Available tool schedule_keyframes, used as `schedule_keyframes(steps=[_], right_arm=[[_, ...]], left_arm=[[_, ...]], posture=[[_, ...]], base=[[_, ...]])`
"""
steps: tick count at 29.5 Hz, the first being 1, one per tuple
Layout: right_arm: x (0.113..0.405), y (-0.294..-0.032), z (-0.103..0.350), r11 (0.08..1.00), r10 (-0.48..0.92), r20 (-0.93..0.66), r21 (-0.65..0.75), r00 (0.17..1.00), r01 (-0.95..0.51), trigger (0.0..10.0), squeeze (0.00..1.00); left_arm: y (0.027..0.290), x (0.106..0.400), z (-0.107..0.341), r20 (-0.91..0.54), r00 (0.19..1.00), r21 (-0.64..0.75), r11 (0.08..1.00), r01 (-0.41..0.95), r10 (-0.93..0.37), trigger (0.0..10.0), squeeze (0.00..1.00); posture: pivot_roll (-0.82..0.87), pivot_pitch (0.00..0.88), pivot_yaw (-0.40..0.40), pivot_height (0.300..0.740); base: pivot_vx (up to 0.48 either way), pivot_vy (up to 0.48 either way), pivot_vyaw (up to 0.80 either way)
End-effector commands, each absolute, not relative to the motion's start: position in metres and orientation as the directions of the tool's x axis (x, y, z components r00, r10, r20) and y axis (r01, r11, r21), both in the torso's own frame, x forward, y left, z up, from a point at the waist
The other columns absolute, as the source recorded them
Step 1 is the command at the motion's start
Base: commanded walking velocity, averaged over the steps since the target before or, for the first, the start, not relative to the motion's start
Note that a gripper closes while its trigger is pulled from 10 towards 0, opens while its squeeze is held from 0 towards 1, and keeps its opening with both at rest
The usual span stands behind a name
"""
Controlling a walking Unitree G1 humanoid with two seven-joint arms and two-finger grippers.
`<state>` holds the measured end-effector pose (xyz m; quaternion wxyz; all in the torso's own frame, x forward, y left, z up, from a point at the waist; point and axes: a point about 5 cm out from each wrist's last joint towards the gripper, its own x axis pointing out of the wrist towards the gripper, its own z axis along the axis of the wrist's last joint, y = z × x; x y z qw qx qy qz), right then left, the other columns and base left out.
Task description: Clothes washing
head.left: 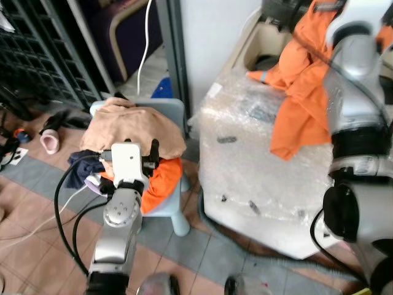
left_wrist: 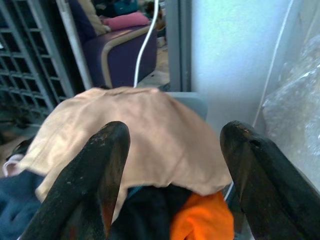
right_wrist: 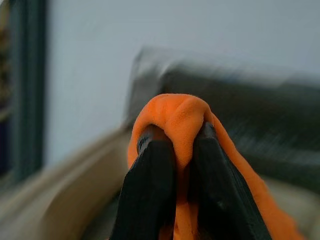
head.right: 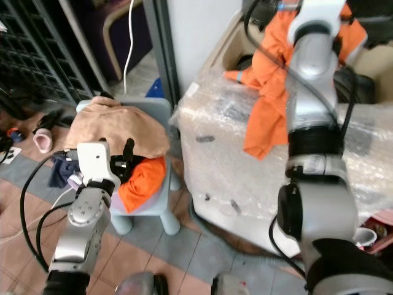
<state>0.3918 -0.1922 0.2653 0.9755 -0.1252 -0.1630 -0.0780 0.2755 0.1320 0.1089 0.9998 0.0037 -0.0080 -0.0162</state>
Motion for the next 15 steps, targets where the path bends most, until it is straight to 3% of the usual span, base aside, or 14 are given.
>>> schedule_keyframes(steps=[1, 4, 5, 6, 15], right_arm=[[0.386, -0.185, 0.264, 0.963, -0.067, 0.335, -0.226, 0.94, 0.149, 10.0, 0.0], [0.378, -0.184, 0.244, 0.971, -0.048, 0.279, -0.213, 0.959, 0.111, 10.0, 0.0], [0.374, -0.184, 0.237, 0.971, -0.046, 0.263, -0.215, 0.964, 0.105, 10.0, 0.27], [0.369, -0.185, 0.229, 0.973, -0.044, 0.249, -0.209, 0.967, 0.098, 10.0, 1.0], [0.33, -0.175, 0.218, 0.974, -0.017, 0.336, -0.208, 0.942, 0.092, 10.0, 1.0]], left_arm=[[0.134, 0.275, 0.108, 0.006, 1.0, 0.012, 1.0, 0.028, -0.028, 10.0, 0.0], [0.134, 0.275, 0.108, 0.004, 1.0, 0.013, 0.999, 0.029, -0.029, 10.0, 0.0], [0.135, 0.275, 0.108, 0.004, 1.0, 0.013, 0.999, 0.029, -0.029, 10.0, 0.0], [0.135, 0.275, 0.108, 0.004, 1.0, 0.015, 0.999, 0.028, -0.028, 10.0, 0.0], [0.139, 0.274, 0.108, 0.007, 1.0, 0.029, 1.0, 0.003, -0.004, 10.0, 0.0]], posture=[[-0.04, 0.039, 0.066, 0.74], [-0.04, 0.04, 0.07, 0.74], [-0.04, 0.039, 0.07, 0.74], [-0.04, 0.037, 0.069, 0.74], [-0.04, 0.032, 0.07, 0.74]], base=[[0.0, 0.0, 0.0], [0.0, 0.0, 0.0], [0.0, 0.0, 0.0], [0.0, 0.0, 0.0], [0.0, 0.0, 0.0]])
